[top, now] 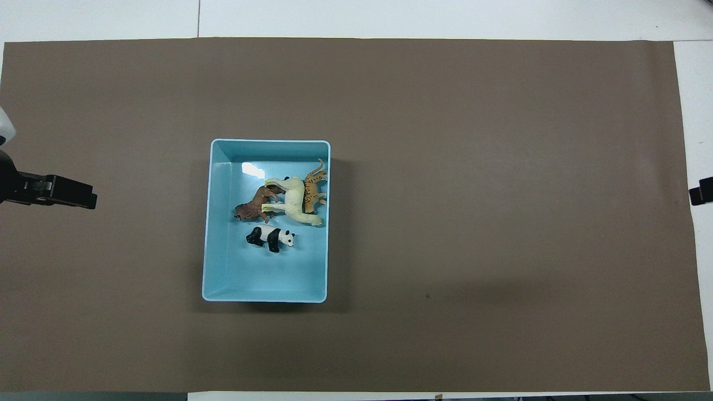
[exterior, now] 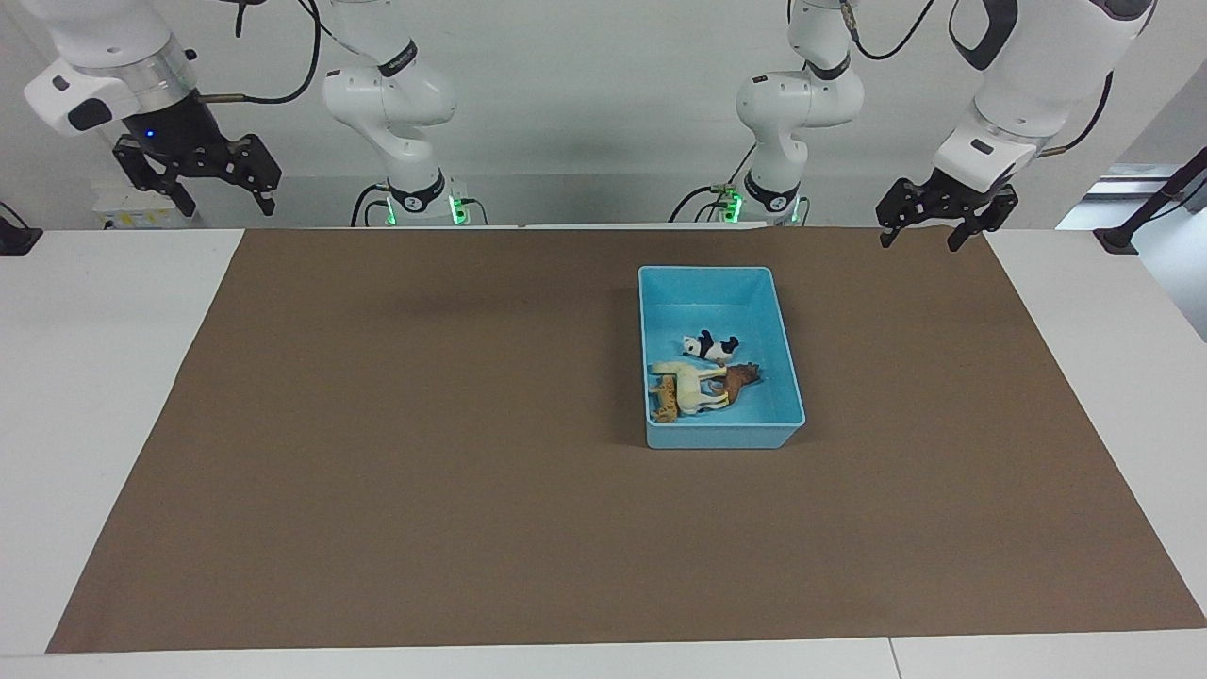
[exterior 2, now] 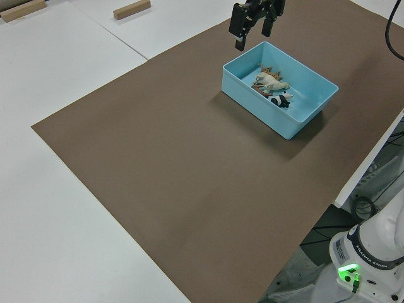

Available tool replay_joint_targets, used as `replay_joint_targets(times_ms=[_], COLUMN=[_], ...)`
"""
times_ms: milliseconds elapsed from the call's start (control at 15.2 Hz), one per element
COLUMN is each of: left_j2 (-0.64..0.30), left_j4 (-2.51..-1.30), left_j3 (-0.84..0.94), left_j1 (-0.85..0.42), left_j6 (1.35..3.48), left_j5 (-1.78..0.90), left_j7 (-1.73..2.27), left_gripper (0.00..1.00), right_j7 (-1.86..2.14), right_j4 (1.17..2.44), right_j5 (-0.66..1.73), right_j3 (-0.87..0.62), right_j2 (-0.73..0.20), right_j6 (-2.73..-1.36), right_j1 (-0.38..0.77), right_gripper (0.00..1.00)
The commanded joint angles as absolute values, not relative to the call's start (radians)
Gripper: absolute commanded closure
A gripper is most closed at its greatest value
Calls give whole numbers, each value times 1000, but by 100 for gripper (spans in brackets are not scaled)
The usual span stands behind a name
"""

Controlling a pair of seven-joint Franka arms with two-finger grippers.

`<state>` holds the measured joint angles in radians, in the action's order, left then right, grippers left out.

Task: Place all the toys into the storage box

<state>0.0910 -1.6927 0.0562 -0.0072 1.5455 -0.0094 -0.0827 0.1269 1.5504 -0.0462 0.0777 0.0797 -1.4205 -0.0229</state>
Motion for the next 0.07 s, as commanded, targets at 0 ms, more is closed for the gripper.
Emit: replay_joint_targets(times_ms=[0], left_j2=[121], left_j4=[-1729], left_j3=[48], left_j1=[-17], left_j6=[1571], left_j5=[-15], left_j7=[-63], left_gripper=[0], right_j7=[137], right_j4=[1548], right_j5=[-25], right_j3=[60], right_j2=[80], right_j6=[-1408], right_j1=[-51], right_gripper=[0])
